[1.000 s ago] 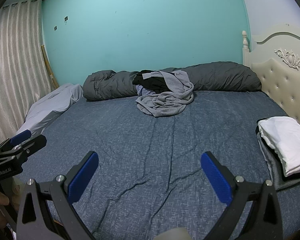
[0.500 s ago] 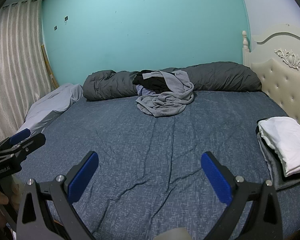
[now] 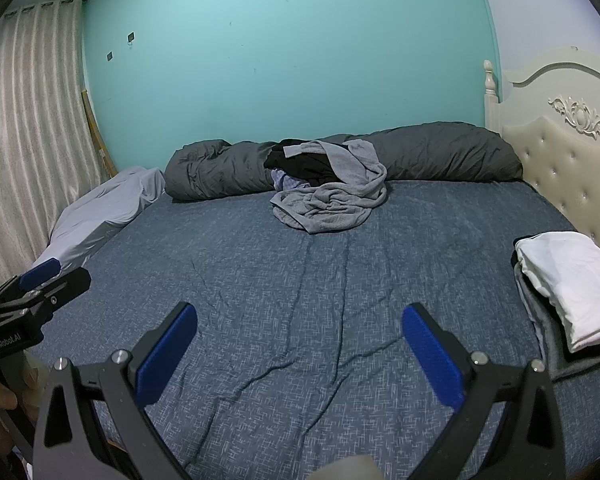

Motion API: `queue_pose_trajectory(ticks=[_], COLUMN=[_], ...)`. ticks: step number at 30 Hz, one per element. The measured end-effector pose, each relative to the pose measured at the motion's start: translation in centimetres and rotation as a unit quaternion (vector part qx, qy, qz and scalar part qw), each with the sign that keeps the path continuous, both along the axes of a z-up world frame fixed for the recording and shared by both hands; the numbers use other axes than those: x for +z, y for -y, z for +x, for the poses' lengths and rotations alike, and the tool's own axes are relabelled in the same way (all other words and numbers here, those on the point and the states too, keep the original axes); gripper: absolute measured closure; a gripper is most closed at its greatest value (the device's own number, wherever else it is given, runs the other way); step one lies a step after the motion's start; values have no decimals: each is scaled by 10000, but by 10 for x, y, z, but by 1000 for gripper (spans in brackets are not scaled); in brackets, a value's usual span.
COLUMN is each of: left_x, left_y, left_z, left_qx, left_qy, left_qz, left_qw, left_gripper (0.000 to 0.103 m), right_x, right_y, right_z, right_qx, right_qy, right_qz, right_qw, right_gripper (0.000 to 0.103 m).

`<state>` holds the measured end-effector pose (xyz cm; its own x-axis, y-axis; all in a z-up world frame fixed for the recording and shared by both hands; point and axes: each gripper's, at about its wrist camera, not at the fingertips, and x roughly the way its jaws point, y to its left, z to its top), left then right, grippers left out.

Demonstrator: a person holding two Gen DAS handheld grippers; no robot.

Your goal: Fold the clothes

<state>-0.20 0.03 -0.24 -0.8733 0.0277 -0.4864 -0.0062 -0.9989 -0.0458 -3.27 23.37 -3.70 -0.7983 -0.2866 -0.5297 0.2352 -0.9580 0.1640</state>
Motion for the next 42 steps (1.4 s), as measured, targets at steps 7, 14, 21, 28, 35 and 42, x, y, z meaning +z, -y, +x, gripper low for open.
queue_pose_trajectory(ticks=[7,14,21,28,35,42], left_x=[-1,-3,-13,-34,-62,-96], left_y=[1,2,8,14,22,34], left_z=[-4,-11,-25,-52,-91,-136], left_qx=[17,32,98,133,188,321], left_qy=[14,37,90,190,299,365], left_qz=[0,8,53,135,256,360], left_qw=[10000,10000,9999,9996,9990,9982], left_gripper=[0,0,0,0,0,0], right_x=[0,-3,-12,-28,-50,-75], right_y=[0,1,2,5,7,10], right_z=[-3,-8,-22,-45,-82,-127], right_qx=[-3,-2,-40,-61,-112,-188], right_qy=[15,50,146,269,470,594], right_qz=[11,42,129,233,338,509], right_qw=[10000,10000,9998,9993,9983,9968], right_gripper=[0,0,0,0,0,0])
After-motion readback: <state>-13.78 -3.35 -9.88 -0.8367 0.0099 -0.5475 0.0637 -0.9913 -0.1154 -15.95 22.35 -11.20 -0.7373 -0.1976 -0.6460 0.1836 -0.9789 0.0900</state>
